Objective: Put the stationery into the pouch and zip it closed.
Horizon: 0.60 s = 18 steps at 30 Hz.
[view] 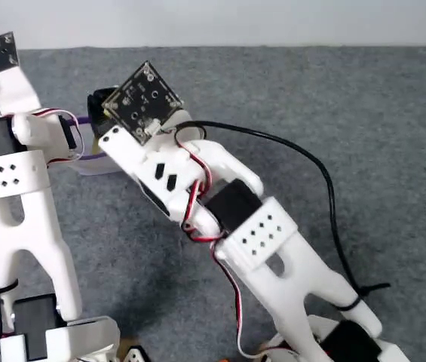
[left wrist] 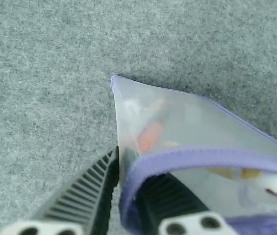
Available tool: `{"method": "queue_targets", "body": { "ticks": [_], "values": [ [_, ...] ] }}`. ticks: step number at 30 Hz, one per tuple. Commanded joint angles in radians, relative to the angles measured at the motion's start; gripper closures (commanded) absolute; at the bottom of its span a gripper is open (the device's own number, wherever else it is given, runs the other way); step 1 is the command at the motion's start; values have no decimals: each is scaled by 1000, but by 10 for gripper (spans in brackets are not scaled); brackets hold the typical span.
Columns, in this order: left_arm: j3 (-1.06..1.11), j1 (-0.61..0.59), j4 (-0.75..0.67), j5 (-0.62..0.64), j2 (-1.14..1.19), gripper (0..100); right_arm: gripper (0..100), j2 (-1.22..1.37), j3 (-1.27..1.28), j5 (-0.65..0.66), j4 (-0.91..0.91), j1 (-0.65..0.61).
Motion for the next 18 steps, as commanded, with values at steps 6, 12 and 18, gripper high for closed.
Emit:
{"method": "queue_targets", "body": {
  "ticks": [6, 12, 18],
  "values": [
    [-4, 9, -21, 6, -8, 985, 990, -61, -60, -11, 12, -5],
    [-4, 9, -20, 6, -14, 985, 900, -62, -60, -11, 105, -5],
    [-4, 9, -20, 6, -14, 985, 824, -62, -60, -11, 116, 1]
  ]
}}
